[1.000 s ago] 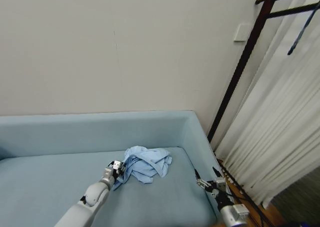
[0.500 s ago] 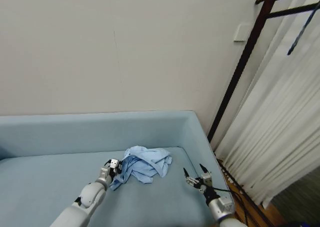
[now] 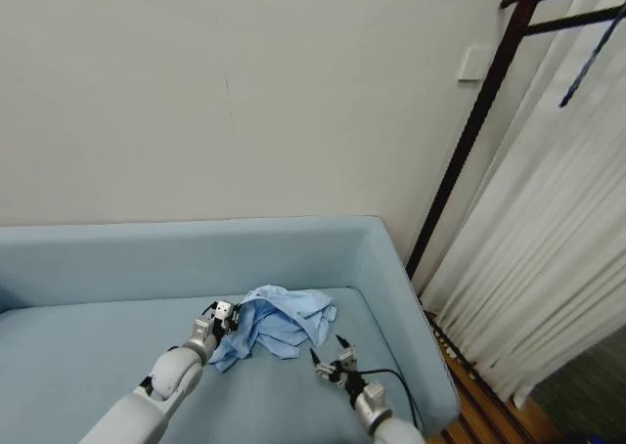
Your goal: Pick up the clothes from the sofa and hang them on the clothes hanger.
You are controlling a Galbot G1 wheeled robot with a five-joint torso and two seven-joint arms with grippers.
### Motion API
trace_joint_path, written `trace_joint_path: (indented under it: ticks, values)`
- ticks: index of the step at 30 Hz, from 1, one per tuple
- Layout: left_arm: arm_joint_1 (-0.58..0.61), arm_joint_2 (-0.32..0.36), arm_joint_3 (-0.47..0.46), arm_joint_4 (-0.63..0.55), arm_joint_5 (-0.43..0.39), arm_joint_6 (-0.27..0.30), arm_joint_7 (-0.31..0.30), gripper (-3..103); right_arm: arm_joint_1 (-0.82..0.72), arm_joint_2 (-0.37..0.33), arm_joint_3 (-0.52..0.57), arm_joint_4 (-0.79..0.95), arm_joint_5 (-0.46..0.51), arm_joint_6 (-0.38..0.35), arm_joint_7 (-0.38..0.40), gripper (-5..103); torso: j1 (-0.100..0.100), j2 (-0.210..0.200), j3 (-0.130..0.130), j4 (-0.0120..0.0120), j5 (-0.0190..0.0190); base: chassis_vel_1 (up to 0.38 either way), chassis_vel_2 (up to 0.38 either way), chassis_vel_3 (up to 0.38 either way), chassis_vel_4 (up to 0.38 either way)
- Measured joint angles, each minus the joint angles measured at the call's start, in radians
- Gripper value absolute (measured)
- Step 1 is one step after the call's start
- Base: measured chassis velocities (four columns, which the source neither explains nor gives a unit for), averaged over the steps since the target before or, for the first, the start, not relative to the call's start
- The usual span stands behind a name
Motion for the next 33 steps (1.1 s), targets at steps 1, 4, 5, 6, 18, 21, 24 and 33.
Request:
trace_joint_path:
  ticks: [1,4,5,6,18,21,24,33]
  values:
    - [-0.003,-0.002,0.002,-0.001,0.0,0.0,0.001,0,0.022,0.022,-0.009,-0.029,-0.007,0.001,0.01,90,0.0,0.0,0.0,0.0,0.0001,0.0,0.0,0.0,0.0]
    - [-0.008,-0.003,0.005,-0.005,0.0,0.001,0.001,0,0.079,0.073,-0.022,-0.095,-0.012,-0.001,0.039,81,0.0,0.0,0.0,0.0001,0.0001,0.0,0.0,0.0,0.0]
    - [-0.008,-0.003,0.005,-0.005,0.0,0.001,0.001,0,0.079,0.073,-0.022,-0.095,-0.012,-0.001,0.039,81,0.0,0.0,0.0,0.0001,0.0001,0.0,0.0,0.0,0.0]
    - [-0.007,-0.004,0.005,-0.008,0.0,0.001,0.001,0,0.095,0.083,-0.023,-0.116,-0.017,-0.002,0.041,79,0.0,0.0,0.0,0.0001,0.0001,0.0,0.0,0.0,0.0]
    - [0.005,-0.015,-0.004,-0.026,0.001,0.001,0.002,0,0.153,0.103,-0.001,-0.218,-0.057,0.001,0.041,59,0.0,0.0,0.0,0.0,0.0002,0.0,0.0,0.0,0.0]
    - [0.01,-0.016,-0.005,-0.037,0.001,0.002,0.003,0,0.144,0.09,0.002,-0.214,-0.056,0.0,0.041,42,0.0,0.0,0.0,-0.0001,0.0003,0.0,0.0,0.0,0.0]
    - [0.014,-0.015,-0.008,-0.043,0.001,0.002,0.003,0,0.138,0.082,0.005,-0.211,-0.055,0.0,0.041,37,0.0,0.0,0.0,0.0,0.0003,0.0,0.0,0.0,0.0]
    - [0.024,-0.014,-0.014,-0.057,0.002,0.002,0.003,0,0.146,0.085,0.023,-0.21,-0.051,0.003,0.04,2,0.0,0.0,0.0,0.0,0.0003,0.0,0.0,0.0,0.0]
